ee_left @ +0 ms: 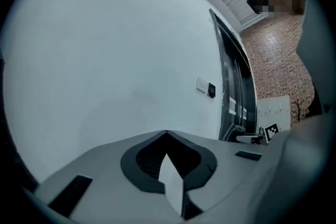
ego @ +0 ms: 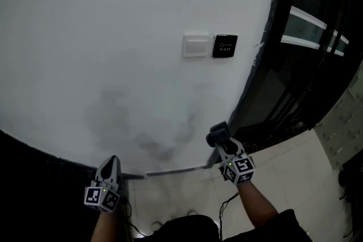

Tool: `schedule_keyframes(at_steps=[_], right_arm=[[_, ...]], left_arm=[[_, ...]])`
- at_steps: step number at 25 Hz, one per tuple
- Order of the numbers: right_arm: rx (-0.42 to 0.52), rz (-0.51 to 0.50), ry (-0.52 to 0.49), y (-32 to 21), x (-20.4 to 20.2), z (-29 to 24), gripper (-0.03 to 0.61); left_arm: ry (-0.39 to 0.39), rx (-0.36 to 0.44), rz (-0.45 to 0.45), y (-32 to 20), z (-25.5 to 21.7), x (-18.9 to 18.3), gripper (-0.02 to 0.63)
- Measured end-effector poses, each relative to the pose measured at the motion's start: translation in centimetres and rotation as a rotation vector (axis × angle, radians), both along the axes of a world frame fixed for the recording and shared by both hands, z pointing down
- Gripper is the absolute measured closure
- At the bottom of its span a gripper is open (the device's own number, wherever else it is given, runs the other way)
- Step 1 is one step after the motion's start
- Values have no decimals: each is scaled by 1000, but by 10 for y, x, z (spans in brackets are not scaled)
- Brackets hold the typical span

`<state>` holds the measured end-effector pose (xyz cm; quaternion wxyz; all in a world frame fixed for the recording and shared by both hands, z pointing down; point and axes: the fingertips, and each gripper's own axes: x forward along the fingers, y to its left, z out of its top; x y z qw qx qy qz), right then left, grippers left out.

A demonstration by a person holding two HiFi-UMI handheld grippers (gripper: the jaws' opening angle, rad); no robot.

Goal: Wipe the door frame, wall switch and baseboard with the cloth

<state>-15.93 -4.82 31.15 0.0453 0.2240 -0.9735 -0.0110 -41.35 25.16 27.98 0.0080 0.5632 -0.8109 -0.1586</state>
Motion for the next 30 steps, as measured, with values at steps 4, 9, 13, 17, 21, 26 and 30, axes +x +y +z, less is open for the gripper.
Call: schedule_keyframes(at_steps=[4,9,13,17,21,26,30], right_arm=[[-34,51,-70,36,20,-23,485],[-40,104,-115,68,36,-30,485],[-36,133,-114,84,37,-30,485],[-37,144,-131,96,40,-32,485],[-27,121,-133,99,53,-33,486],[-8,96,-124,94,69,-32,494],[-16,84,-130,84,76,-31,494]], left_arm=[[-50,-8,-9,43,-12,0,611],[-112,8,30,69,-11,9,611],[-127,-29,30,78,0,6,611],[-115,-45,63,78,10,10,611],[-124,-45,62,76,10,22,611],[-101,-18,34,73,13,39,611],[-63,-8,0,70,22,49,611]])
